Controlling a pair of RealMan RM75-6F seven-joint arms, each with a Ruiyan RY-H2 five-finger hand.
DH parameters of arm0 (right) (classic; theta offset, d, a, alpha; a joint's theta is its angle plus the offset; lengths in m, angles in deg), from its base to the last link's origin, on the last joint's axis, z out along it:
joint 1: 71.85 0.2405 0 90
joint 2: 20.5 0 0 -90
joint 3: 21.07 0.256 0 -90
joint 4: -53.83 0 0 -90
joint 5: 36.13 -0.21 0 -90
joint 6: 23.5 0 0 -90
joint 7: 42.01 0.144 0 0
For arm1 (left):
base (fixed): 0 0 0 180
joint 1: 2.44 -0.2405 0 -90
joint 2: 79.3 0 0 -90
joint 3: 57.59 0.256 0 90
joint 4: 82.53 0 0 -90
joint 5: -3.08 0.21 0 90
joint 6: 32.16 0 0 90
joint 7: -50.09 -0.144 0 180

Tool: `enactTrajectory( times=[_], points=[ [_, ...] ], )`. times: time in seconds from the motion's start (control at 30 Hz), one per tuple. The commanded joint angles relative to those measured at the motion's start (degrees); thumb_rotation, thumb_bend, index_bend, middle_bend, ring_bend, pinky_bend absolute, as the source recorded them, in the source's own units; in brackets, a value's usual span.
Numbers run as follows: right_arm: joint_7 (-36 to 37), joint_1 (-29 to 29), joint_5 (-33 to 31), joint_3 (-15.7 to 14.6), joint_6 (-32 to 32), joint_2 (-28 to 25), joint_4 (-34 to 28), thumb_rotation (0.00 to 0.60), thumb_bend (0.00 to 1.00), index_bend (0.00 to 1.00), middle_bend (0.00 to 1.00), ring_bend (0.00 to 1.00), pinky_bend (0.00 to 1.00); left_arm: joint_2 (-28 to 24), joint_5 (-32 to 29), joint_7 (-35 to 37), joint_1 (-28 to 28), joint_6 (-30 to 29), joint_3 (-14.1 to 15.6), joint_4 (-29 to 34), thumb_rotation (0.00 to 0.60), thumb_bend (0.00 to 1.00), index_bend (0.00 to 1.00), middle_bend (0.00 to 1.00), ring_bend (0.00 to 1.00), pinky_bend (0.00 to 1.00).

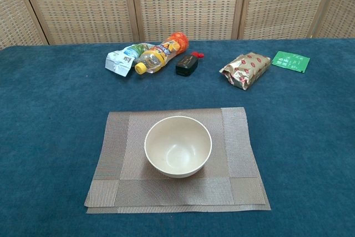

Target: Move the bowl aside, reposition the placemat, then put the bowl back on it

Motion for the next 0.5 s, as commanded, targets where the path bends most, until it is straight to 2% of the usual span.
enactTrajectory(
  times=[0.03,0.5],
  points=[
    [-0.16,-0.07,-0.05,0.0,-0.07,-0.04,-0.11,0.6,0.02,0.0,0.0,0.0,0.0,-0.06,-0.04,-0.28,0.0,0.08,0.06,0.09,0.6,0.0,0.0,0.0,0.0,0.0],
    [0.56,-0.18,0.3,-0.04,-0.42,-0.52,-0.51,0.6,0.02,0.0,0.0,0.0,0.0,0.16,0.44,-0.97,0.18,0.3,0.35,0.19,0.6,0.0,0.0,0.0,0.0,0.0]
  ],
)
